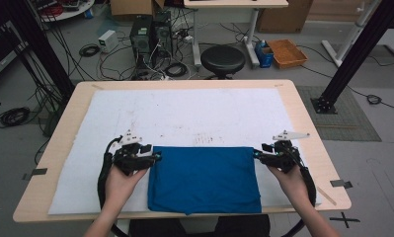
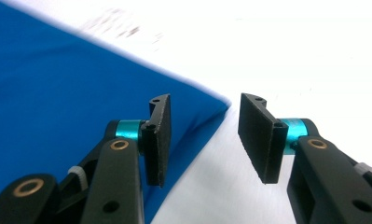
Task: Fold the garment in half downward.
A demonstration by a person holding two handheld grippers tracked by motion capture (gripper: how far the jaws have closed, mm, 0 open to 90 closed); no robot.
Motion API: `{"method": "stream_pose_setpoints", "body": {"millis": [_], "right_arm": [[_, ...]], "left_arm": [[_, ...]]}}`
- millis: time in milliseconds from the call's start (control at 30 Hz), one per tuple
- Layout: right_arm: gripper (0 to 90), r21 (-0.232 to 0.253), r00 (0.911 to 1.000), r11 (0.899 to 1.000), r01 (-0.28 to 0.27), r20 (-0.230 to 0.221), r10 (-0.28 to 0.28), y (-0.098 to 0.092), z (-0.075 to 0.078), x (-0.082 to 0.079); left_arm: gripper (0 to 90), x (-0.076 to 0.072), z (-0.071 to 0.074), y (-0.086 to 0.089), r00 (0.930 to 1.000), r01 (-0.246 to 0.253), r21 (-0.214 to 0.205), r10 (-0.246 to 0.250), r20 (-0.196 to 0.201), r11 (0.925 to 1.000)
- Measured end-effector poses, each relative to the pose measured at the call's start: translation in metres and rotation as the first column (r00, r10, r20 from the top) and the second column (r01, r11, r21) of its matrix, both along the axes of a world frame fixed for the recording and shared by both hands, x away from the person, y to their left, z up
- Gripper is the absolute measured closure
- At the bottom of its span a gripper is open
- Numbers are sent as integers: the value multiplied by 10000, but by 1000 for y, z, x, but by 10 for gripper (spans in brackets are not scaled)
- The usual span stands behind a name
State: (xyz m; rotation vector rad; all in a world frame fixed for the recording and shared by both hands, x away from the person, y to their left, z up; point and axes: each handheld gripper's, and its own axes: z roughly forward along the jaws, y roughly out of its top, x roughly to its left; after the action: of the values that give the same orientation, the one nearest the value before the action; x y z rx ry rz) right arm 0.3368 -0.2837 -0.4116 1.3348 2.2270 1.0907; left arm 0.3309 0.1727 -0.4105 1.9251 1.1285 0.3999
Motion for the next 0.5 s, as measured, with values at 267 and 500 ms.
{"method": "stream_pose_setpoints", "body": {"millis": [267,500], "right_arm": [[666,-109,9941,9999,68,-1079,-79,14,-26,30],[870,-475,9948,9974,-543,-889,499,12,-27,32]], "left_arm": [[490,37,-29,-4,9931,-454,942,551,-1037,9945],[816,36,-30,-5,9952,-137,1103,243,-951,9938]]}}
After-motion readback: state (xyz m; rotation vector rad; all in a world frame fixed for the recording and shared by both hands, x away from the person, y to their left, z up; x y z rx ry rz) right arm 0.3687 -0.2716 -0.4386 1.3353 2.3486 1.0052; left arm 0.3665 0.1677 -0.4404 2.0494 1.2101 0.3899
